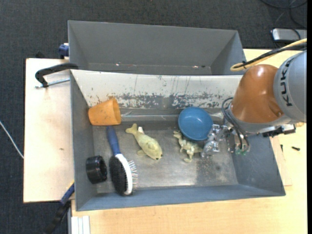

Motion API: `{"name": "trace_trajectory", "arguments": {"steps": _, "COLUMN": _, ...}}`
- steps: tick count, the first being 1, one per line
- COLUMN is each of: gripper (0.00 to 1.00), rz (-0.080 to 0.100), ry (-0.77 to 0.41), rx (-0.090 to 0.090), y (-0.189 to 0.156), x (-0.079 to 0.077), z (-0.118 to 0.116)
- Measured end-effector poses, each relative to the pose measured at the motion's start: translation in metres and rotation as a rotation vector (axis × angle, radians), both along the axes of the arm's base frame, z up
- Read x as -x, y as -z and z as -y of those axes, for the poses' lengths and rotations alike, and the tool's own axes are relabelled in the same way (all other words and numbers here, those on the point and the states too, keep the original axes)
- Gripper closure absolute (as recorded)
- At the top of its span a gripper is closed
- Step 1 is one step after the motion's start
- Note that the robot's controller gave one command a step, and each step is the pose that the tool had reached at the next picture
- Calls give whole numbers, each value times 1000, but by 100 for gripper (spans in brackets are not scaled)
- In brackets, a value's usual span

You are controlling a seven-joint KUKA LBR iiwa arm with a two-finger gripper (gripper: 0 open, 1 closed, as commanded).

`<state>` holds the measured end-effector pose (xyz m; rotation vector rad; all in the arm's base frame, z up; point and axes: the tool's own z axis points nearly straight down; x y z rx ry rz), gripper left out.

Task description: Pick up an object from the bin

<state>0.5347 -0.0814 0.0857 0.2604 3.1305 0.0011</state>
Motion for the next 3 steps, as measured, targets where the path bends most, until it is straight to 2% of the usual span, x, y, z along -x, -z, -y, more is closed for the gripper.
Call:
{"name": "trace_trajectory", "arguments": {"steps": 1, "gripper": 100, "rz": 13, "ry": -9, "rx": 1, "y": -106, "x": -13, "z": -5}}
{"name": "trace_trajectory", "arguments": {"steps": 2, "gripper": 100, "rz": 16, "ry": -22, "rx": 2, "y": -238, "x": -12, "z": -10}}
{"name": "trace_trajectory", "arguments": {"steps": 3, "gripper": 100, "rz": -4, "ry": -228, "rx": -1, "y": -124, "x": -11, "z": -13}}
